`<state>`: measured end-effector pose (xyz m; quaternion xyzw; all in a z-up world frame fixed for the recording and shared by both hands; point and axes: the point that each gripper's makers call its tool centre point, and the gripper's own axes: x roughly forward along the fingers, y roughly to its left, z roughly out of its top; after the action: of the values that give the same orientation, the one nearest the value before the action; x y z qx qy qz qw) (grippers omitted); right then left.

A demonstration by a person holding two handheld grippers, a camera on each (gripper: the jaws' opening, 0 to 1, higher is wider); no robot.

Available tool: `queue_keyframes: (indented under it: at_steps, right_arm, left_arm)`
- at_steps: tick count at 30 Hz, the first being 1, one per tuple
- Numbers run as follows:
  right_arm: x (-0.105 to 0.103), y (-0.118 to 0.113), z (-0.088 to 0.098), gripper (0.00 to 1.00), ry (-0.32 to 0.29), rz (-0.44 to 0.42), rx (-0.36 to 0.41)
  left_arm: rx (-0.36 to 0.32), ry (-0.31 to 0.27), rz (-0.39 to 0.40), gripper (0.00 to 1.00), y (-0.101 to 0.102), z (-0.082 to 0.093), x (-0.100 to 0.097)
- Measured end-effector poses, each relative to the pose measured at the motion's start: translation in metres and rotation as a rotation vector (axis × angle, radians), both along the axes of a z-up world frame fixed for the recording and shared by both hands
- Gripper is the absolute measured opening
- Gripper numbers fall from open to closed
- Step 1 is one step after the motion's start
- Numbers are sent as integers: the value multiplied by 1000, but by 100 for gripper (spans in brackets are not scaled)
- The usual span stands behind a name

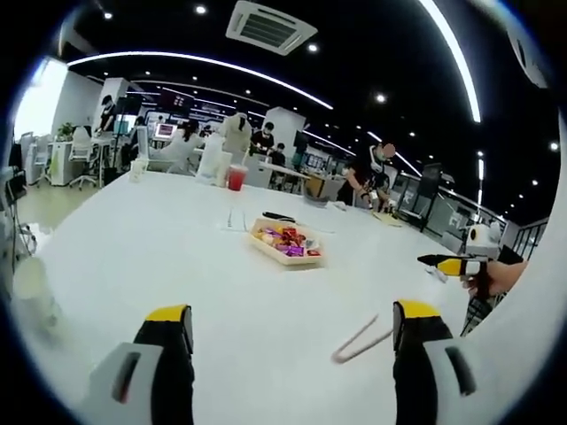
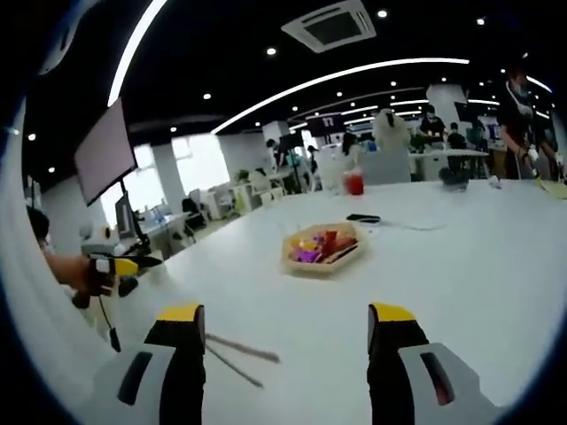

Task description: Place the target food into the container with the food tongs after gripping and lifting it, then release it inside without dropping or visibly crushing the food.

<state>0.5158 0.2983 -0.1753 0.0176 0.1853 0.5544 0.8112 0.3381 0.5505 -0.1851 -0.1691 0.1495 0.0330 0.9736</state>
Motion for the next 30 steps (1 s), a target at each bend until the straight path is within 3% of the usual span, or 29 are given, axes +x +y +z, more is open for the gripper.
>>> queue_keyframes:
  at_steps: [13, 30]
  right_arm:
    - [-4, 1, -3, 74, -2, -4, -27]
    - [-19, 11, -15, 70, 8, 5, -74]
  left_arm:
    - [-17, 20, -25, 92, -11, -6, -3]
    - [-31, 19, -28, 89, -10, -13, -9]
